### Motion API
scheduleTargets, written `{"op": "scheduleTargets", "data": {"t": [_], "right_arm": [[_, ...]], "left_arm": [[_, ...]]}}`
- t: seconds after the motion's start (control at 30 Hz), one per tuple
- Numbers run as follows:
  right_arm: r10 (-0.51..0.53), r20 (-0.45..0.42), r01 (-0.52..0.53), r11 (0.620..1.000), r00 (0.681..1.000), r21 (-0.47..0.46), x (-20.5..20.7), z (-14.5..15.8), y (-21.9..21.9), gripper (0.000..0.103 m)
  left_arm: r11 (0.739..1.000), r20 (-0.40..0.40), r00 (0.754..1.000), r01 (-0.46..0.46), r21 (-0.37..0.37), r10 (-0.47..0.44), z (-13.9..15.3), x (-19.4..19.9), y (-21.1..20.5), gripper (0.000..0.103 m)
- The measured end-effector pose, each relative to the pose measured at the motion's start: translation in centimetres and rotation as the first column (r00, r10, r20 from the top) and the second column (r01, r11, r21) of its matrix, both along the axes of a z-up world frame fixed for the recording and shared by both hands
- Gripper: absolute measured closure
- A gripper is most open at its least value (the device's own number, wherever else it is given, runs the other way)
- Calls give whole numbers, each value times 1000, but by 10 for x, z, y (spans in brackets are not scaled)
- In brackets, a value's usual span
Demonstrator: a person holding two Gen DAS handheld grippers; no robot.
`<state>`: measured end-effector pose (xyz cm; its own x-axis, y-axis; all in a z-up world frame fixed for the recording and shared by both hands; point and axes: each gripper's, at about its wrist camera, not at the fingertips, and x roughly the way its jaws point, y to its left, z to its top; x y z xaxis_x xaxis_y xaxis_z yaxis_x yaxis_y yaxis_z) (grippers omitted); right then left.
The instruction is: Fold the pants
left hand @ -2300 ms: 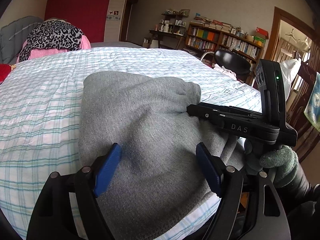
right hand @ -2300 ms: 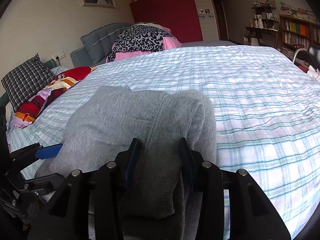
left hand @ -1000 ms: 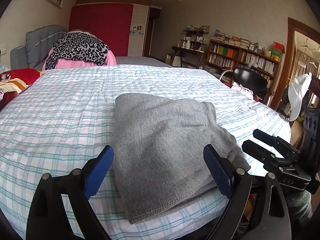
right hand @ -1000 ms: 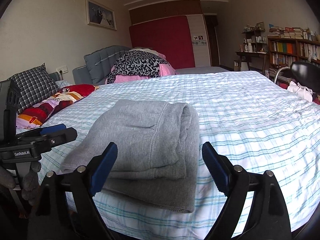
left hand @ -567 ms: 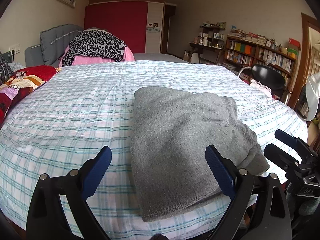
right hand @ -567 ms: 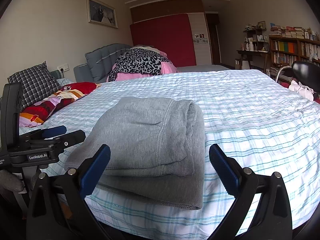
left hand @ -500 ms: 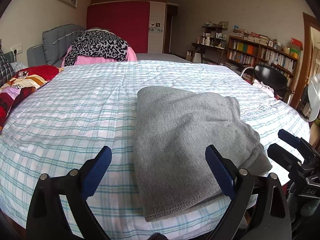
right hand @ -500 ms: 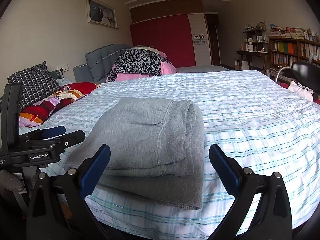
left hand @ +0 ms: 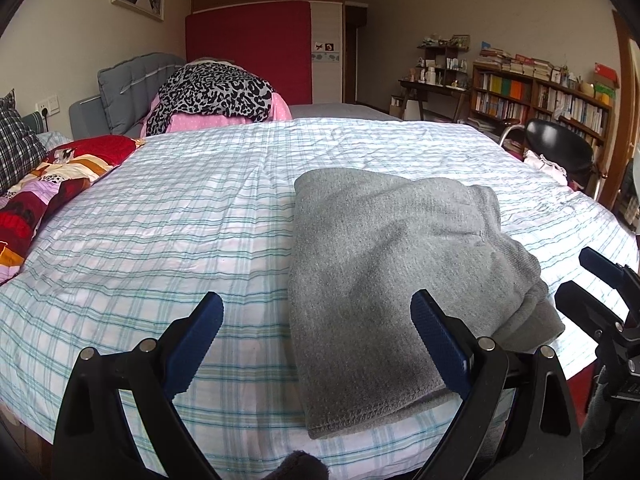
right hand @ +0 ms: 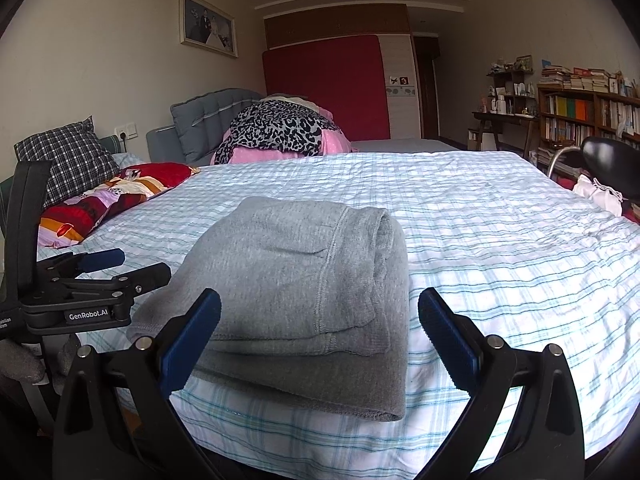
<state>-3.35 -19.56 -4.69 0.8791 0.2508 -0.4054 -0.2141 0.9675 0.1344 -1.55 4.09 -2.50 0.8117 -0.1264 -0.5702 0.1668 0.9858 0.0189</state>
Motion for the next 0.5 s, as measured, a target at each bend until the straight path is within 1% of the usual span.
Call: {"op": "scheduleTargets", "data": {"t": [0.37, 0.5], "right_arm": [[-2, -13, 2, 1000, 1000, 10, 3, -3, -2, 3], [-14, -47, 16, 999, 999, 43, 12, -8, -10, 3]], "left_arm": [[1000, 3, 1000, 13, 10, -13, 1, -2, -3, 9], [999, -33, 999, 28, -19, -28, 0, 7, 0, 9]]}}
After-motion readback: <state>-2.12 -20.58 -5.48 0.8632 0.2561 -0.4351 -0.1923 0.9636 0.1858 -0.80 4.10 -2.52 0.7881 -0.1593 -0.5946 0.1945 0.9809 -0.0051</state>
